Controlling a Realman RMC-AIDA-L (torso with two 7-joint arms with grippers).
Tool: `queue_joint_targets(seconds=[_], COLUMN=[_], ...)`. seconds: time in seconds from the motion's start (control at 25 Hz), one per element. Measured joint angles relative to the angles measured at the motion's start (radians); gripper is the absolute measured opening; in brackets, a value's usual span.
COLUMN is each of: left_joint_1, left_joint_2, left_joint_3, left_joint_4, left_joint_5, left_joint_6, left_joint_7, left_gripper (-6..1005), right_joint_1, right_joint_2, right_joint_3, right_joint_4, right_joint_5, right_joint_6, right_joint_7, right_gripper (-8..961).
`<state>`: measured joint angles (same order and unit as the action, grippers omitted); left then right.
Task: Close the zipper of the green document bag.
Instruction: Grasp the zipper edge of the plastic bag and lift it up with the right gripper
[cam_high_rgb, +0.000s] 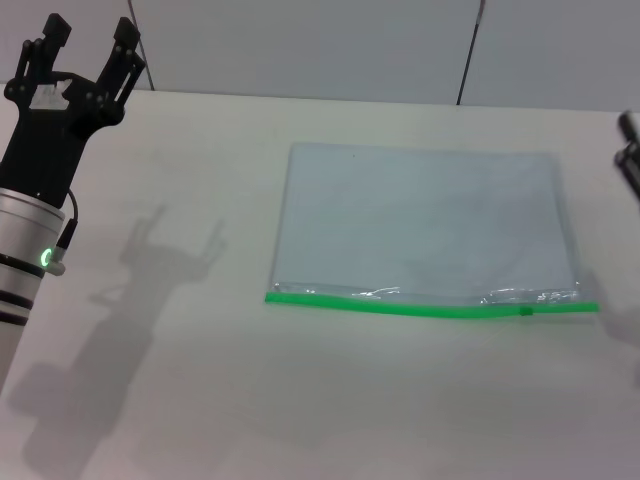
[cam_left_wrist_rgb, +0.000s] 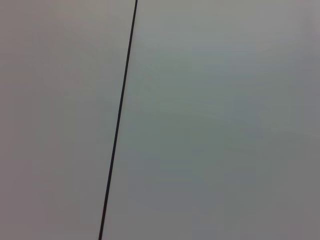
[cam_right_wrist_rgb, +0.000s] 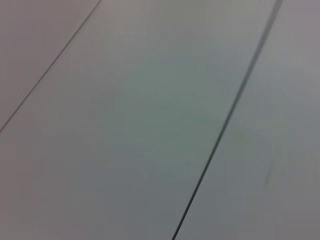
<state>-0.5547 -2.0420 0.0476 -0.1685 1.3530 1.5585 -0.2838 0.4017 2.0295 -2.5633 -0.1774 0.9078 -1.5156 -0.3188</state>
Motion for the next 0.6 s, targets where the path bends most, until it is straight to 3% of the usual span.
queue_joint_targets(seconds=[0.24, 0.6], left_joint_1=[0.002, 0.006], left_joint_2=[0.000, 0.002], left_joint_3=[0.000, 0.000], left_joint_4=[0.001, 0.004], left_joint_5=[-0.002, -0.006], left_joint_6=[0.000, 0.000], left_joint_7=[0.000, 0.000], left_gripper=[822, 820], right_joint_1=[-0.047, -0.102], right_joint_2=[0.003, 0.005], right_joint_3=[-0.039, -0.003], right_joint_4=[-0.001, 0.004], right_joint_5=[0.000, 0.024], right_joint_6=[0.120, 0.235], right_joint_7=[-0.200, -0.445], right_gripper=[718, 708])
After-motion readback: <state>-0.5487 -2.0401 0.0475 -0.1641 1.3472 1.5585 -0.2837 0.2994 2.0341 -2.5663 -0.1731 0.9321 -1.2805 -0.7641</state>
